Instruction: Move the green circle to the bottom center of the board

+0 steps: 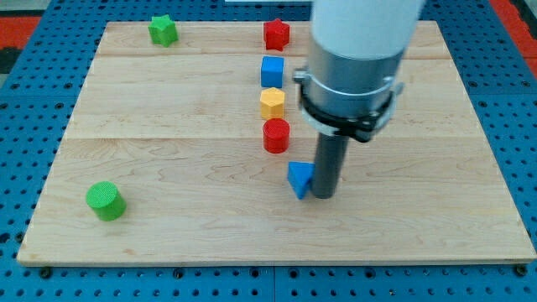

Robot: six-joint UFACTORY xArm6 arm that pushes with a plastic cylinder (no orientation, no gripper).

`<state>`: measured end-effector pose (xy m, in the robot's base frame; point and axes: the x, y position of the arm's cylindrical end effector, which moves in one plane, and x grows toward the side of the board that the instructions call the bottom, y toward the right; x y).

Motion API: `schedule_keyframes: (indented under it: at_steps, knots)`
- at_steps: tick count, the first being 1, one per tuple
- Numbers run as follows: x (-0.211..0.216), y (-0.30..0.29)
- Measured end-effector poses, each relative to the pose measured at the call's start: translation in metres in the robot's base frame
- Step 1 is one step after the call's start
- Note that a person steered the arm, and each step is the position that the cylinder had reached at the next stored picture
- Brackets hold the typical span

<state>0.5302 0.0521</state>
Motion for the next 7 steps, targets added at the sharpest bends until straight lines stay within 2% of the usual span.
schedule_keyframes:
  at_steps: [2,3,4,6,7]
  knots:
    - [-0.001,-0.019]
    - [0.07,-0.032]
    - [0.089,-0.064]
    - [0.08,-0.301]
    - [0.048,-0.312]
